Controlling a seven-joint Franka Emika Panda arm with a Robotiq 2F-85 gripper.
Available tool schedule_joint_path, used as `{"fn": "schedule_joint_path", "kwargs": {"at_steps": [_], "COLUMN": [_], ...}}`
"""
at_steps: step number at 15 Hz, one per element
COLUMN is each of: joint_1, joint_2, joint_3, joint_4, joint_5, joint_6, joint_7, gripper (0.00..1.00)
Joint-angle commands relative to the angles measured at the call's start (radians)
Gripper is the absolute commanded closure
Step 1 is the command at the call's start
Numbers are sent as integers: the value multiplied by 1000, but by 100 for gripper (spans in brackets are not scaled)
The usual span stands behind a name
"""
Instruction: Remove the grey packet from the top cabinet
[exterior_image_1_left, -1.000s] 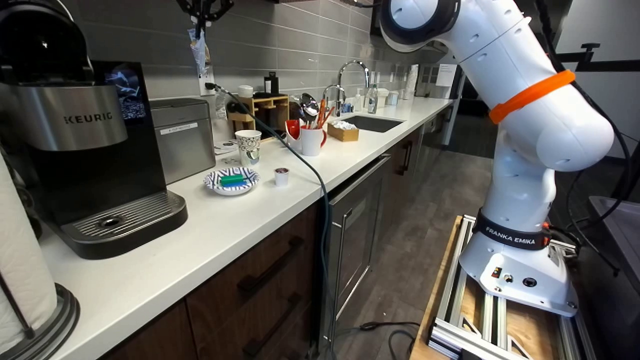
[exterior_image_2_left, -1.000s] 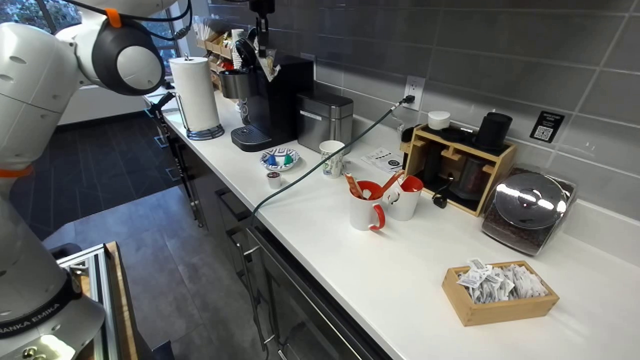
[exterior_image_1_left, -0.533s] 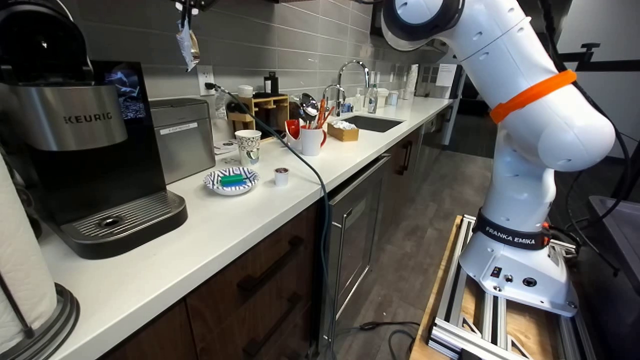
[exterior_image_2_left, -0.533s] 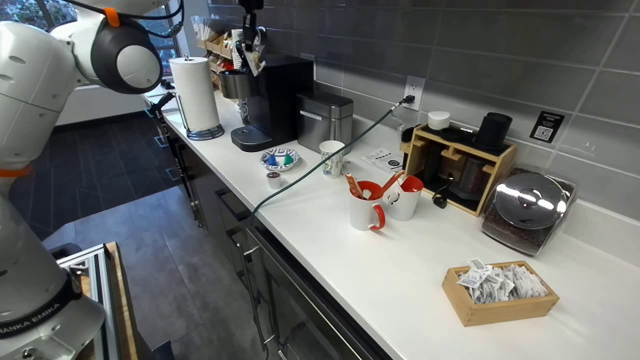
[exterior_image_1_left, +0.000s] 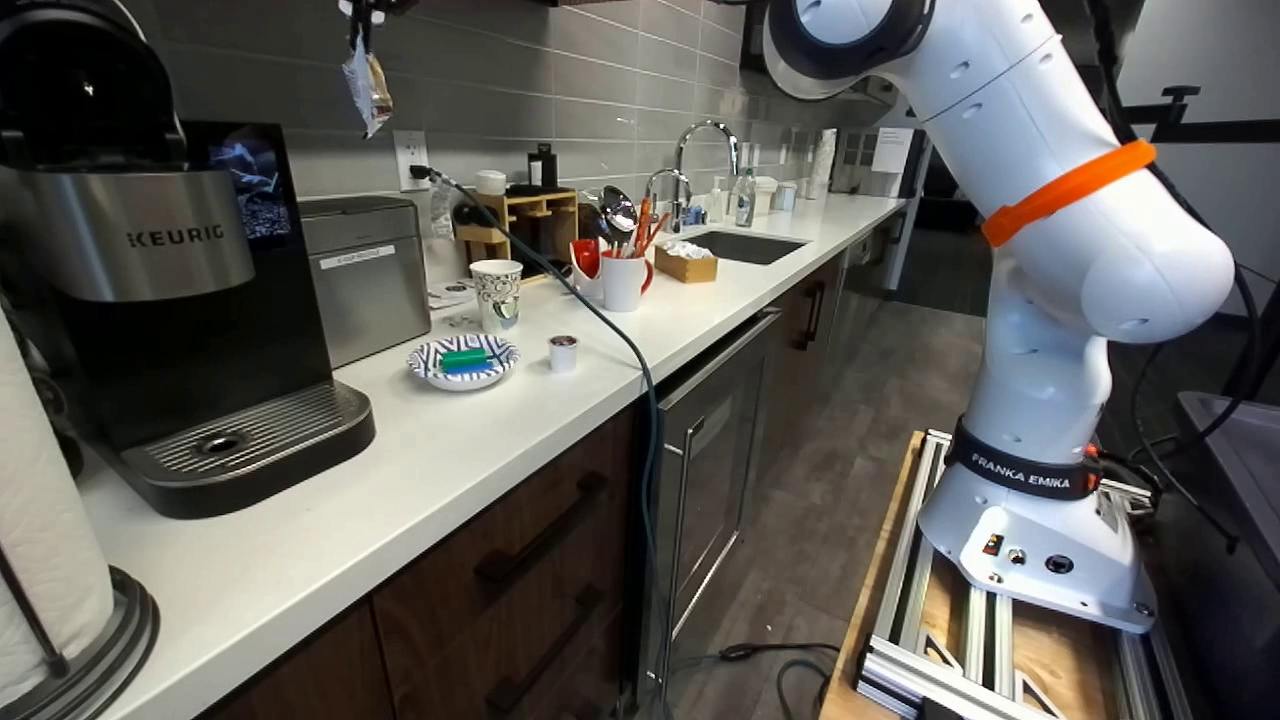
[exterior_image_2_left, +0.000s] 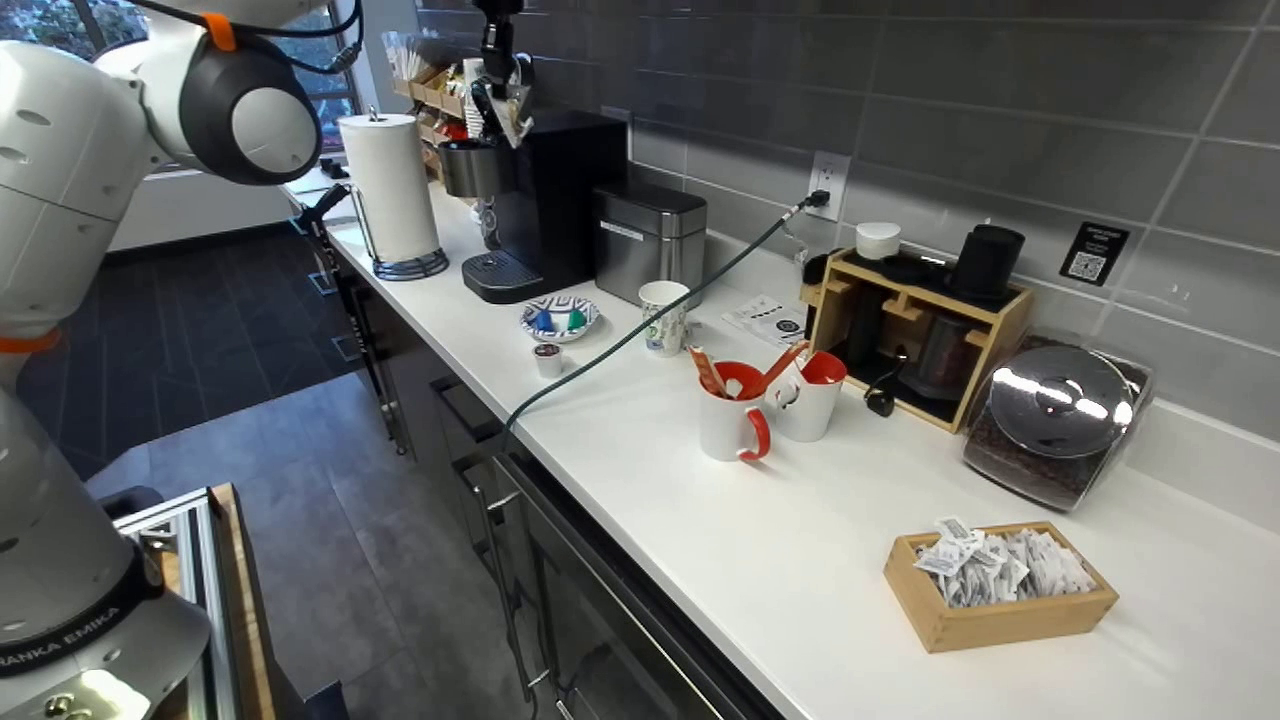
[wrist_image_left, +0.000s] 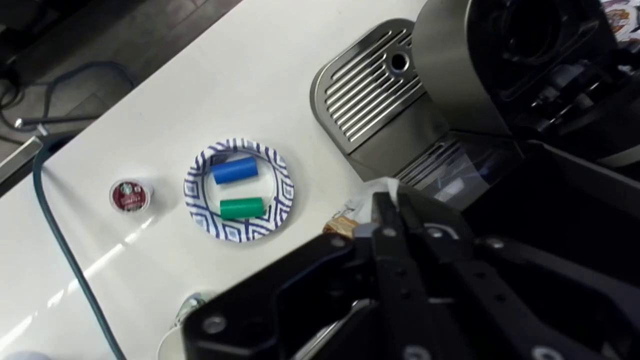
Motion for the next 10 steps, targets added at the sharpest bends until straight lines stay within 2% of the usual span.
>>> {"fn": "schedule_joint_path", "kwargs": {"at_steps": [1,4,5,10], "joint_1": [40,53,38,38], "joint_2": [-13,-9,-11,-6], "joint_3": [-44,-62,-47,-49], "joint_4": [-9,-6,-17,-8], "joint_5": [-103,-142,-109,-111], "joint_6": [21,51,31,32], "joint_7": [-124,-171,-143,-147], "gripper": [99,99,99,97]}}
